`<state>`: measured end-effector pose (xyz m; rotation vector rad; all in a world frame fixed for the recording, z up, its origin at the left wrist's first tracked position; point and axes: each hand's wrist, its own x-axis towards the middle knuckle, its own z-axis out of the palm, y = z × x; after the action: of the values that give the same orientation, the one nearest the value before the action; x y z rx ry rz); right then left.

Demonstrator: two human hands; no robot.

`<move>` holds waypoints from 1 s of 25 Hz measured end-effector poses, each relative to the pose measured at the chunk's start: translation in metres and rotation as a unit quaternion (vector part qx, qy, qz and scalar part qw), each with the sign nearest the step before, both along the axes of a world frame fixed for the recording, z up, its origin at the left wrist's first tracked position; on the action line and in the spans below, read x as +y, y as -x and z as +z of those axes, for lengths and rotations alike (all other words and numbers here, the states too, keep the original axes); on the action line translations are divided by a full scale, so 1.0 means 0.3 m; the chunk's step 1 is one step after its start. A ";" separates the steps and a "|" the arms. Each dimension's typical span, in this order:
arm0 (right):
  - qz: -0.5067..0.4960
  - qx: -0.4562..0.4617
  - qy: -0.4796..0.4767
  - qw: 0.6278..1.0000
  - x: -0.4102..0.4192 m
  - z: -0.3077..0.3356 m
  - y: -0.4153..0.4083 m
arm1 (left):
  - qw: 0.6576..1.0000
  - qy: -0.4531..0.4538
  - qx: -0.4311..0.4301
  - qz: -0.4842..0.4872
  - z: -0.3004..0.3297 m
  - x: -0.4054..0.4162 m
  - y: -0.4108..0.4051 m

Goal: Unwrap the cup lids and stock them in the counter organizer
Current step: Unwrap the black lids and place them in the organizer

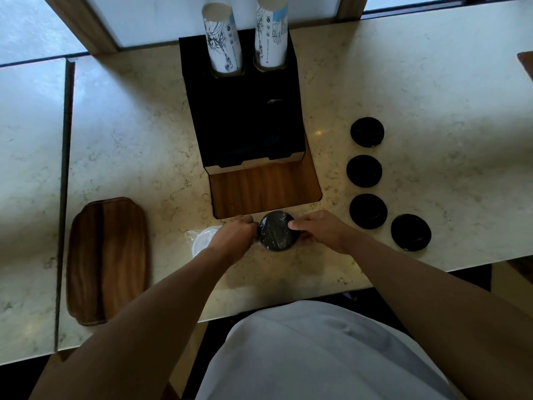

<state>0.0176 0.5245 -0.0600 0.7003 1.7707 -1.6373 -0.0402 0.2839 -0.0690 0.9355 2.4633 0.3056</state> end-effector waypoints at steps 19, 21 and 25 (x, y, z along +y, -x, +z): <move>0.026 0.051 -0.008 0.998 0.027 0.014 -0.023 | 1.000 -0.003 0.023 0.004 0.008 0.008 -0.020; 0.026 0.052 -0.027 0.998 0.030 0.010 -0.022 | 1.000 -0.005 0.019 0.009 0.007 0.008 -0.022; 0.050 0.047 -0.092 0.993 0.036 -0.003 -0.028 | 1.000 -0.017 0.020 0.007 0.011 0.008 -0.021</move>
<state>0.0261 0.5352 -0.0609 0.6144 2.0112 -1.4755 -0.0337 0.2863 -0.0659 0.9466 2.5093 0.3377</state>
